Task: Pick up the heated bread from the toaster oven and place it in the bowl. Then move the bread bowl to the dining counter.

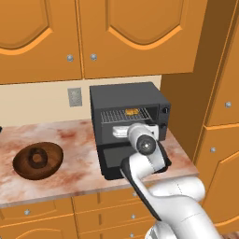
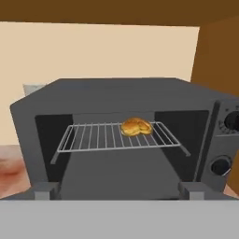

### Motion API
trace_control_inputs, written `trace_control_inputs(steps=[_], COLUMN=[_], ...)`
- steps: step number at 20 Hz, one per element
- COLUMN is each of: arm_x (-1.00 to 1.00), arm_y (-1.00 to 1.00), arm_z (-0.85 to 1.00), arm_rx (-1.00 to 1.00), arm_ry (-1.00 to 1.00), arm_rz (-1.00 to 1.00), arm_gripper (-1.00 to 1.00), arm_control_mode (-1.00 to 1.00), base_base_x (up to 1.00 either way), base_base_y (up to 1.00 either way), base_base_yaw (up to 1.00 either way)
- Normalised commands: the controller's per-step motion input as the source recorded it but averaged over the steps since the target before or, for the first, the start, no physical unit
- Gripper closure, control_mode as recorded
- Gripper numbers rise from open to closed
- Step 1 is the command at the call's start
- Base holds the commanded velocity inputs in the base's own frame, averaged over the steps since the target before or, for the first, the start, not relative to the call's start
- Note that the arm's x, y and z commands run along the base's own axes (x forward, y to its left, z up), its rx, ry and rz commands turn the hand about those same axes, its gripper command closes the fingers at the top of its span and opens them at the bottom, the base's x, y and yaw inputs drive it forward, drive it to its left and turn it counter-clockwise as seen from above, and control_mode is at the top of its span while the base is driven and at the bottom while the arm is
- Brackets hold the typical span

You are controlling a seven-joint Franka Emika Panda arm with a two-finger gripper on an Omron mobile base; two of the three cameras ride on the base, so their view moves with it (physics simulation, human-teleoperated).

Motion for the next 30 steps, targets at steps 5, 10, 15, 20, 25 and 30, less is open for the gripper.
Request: trace_control_inputs(steps=[5, 10, 15, 20, 25, 30], arm_x=[0.55, 0.60, 0.22, 0.35, 0.46, 0.26], arm_y=[0.00, 0.00, -0.13, -0.03, 0.00, 0.00], arm_z=[0.00, -0.04, -0.33, -0.05, 0.00, 0.00], arm_rx=[0.00, 0.00, 0.00, 0.00, 0.00, 0.00], arm_ry=[-0.13, 0.00, 0.00, 0.00, 0.04, 0.13], arm_rz=[-0.03, -0.01, 0.00, 0.00, 0.00, 0.00], arm_gripper=[-1.00, -1.00, -1.00, -1.00, -1.00, -1.00], arm_control_mode=[-1.00, -1.00, -1.00, -1.00, -1.00, -1.00], base_base_x=[0.00, 0.00, 0.00, 0.00, 0.00, 0.00], base_base_y=[0.00, 0.00, 0.00, 0.00, 0.00, 0.00], base_base_yaw=[0.00, 0.00, 0.00, 0.00, 0.00, 0.00])
